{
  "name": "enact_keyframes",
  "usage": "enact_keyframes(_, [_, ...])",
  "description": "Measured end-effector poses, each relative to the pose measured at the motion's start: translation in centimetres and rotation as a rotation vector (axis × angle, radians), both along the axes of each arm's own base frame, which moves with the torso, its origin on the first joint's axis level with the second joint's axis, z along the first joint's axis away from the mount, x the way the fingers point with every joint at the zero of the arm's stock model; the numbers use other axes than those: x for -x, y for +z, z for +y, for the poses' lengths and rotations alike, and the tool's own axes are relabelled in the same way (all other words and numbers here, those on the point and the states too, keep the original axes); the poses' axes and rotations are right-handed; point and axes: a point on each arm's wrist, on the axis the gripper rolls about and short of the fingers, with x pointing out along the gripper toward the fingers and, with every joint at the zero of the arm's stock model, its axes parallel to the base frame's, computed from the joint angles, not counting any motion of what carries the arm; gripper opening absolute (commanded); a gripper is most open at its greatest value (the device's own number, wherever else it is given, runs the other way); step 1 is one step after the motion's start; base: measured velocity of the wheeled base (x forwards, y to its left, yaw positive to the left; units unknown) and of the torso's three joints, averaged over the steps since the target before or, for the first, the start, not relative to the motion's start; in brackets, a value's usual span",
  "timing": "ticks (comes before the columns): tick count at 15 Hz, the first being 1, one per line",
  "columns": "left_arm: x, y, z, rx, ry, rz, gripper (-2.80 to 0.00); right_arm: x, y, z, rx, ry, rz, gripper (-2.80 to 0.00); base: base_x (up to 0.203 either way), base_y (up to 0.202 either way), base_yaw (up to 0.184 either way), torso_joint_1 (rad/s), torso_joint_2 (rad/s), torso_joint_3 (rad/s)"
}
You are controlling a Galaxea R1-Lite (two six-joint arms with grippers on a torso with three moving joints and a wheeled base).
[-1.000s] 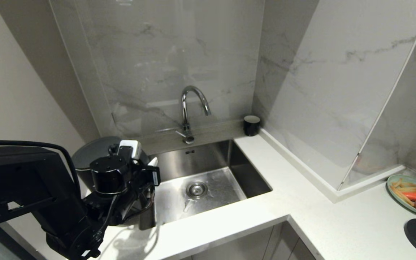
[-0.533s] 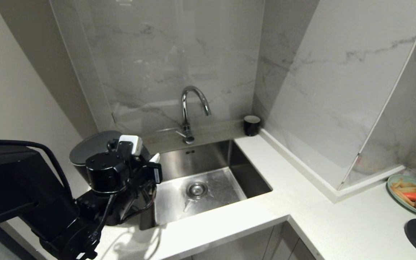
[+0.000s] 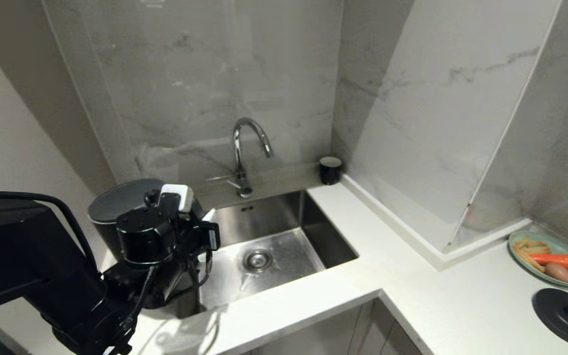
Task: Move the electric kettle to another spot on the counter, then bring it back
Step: Place it on the power base
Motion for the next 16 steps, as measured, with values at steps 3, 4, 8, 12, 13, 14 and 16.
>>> enact_keyframes(3, [0.0, 0.1, -0.1, 0.005, -0.006, -0.004, -2.80, 0.0, 0.0, 0.0, -0.001, 0.000, 0.001, -2.80, 0.002, 0.007, -0.173, 0.001, 0.00, 0.001])
enact_keyframes(4, [0.0, 0.0, 0.0, 0.004, -0.005, -0.002, -2.80, 0.0, 0.0, 0.0, -0.001, 0.000, 0.001, -2.80, 0.003, 0.008, -0.177, 0.003, 0.01, 0.006])
enact_keyframes(8, [0.1, 0.1, -0.1, 0.003, -0.006, -0.003, -2.80, 0.0, 0.0, 0.0, -0.001, 0.000, 0.000, -2.80, 0.002, 0.006, -0.175, 0.002, 0.01, 0.003])
enact_keyframes(12, [0.5, 0.2, -0.2, 0.004, -0.015, -0.004, -2.80, 0.0, 0.0, 0.0, 0.000, 0.000, 0.000, -2.80, 0.003, 0.008, -0.174, 0.004, 0.00, 0.003])
enact_keyframes(13, [0.7, 0.2, -0.2, 0.003, -0.016, -0.002, -2.80, 0.0, 0.0, 0.0, 0.000, 0.000, 0.001, -2.80, 0.002, 0.005, -0.173, 0.001, 0.01, 0.002])
enact_keyframes(14, [1.0, 0.2, -0.2, 0.003, -0.018, -0.001, -2.80, 0.0, 0.0, 0.0, 0.000, 0.000, 0.001, -2.80, 0.004, 0.010, -0.174, -0.002, 0.00, 0.003])
enact_keyframes(16, [2.0, 0.1, -0.2, -0.004, -0.031, 0.017, -2.80, 0.0, 0.0, 0.0, 0.000, 0.000, 0.000, -2.80, 0.005, 0.008, -0.175, 0.002, 0.00, 0.004])
